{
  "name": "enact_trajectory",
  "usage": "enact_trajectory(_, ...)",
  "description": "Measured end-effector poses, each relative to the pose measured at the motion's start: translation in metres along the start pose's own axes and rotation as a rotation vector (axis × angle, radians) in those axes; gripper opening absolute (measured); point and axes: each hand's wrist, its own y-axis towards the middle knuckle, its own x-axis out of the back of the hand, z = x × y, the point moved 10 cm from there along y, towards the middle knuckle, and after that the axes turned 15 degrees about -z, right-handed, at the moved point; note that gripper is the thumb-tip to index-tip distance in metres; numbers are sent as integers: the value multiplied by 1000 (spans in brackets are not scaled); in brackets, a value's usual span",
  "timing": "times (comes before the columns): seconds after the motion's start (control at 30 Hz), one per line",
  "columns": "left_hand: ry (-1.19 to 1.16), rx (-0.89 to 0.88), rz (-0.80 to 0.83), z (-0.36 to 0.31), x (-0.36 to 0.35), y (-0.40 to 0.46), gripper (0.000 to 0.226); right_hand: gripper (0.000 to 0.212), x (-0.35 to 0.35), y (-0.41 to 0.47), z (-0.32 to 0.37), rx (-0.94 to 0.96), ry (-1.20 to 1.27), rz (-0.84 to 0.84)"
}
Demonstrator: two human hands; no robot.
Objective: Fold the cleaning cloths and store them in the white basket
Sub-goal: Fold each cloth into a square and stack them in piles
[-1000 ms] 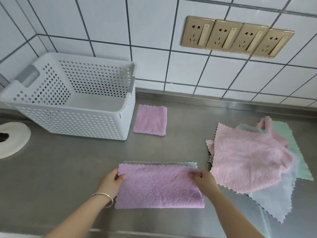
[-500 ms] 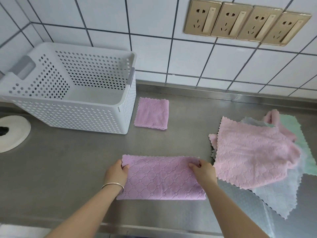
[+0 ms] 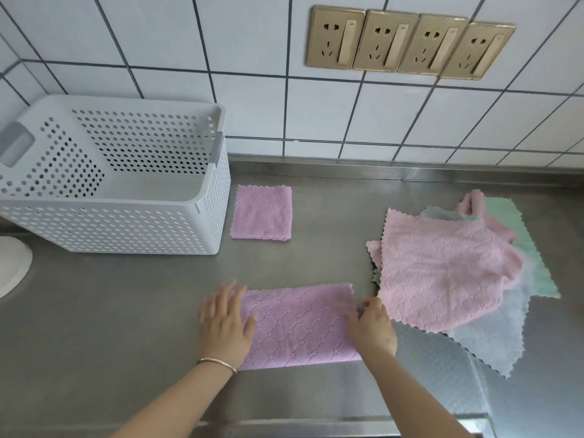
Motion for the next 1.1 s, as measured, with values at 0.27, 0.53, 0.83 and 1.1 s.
enact_trajectory(0.27,174,-520,397,-76,-66,-37,85,40,-6,-34,-33,-89,-259,71)
enact_trajectory(0.53,186,-481,576,-80,-72,-36,93,30,-6,-42,-34,-182,-98,94)
enact_trajectory(0.83,-638,397,553,-110,-17,-3,33,24,40,-82,54,333,348,-364)
enact_trajectory(1.1,-351,463,505,-47,4,17,32,43,21,-148,127,985,395,-373)
